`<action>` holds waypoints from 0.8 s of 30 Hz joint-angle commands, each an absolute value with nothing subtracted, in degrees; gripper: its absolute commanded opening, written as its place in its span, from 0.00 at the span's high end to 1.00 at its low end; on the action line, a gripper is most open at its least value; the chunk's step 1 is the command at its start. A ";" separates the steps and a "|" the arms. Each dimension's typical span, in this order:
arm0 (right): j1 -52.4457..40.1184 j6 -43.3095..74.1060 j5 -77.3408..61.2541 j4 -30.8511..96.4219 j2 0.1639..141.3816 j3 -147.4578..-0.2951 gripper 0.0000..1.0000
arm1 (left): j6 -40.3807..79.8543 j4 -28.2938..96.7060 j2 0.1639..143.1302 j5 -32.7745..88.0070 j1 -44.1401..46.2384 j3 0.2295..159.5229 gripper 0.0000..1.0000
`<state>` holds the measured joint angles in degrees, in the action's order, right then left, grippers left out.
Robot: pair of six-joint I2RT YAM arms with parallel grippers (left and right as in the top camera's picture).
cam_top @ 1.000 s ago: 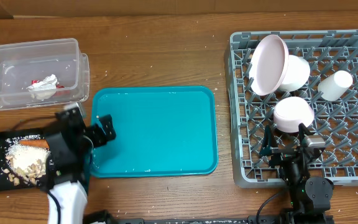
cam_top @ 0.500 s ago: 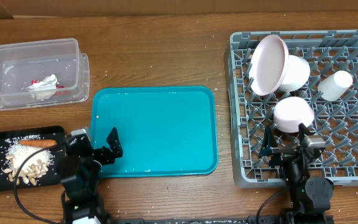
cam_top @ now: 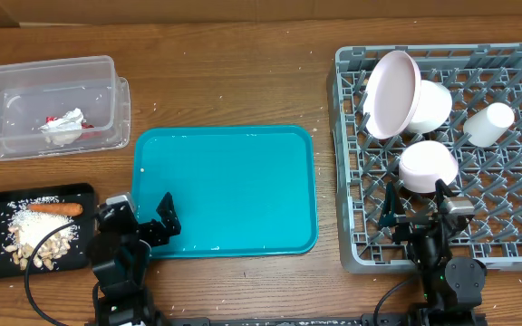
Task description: Sort waste into correct bins and load items into the dishwasher
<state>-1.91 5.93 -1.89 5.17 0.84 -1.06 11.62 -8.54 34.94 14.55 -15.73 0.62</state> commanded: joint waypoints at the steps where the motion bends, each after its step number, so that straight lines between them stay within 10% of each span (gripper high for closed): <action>1: -1.87 5.54 -1.13 4.82 0.16 -0.47 0.00 | 11.81 -6.26 33.30 14.00 -15.29 0.27 0.00; 24: -1.87 5.54 -1.13 4.82 0.16 -0.47 0.00 | 11.70 3.14 17.63 12.14 -3.18 0.27 0.00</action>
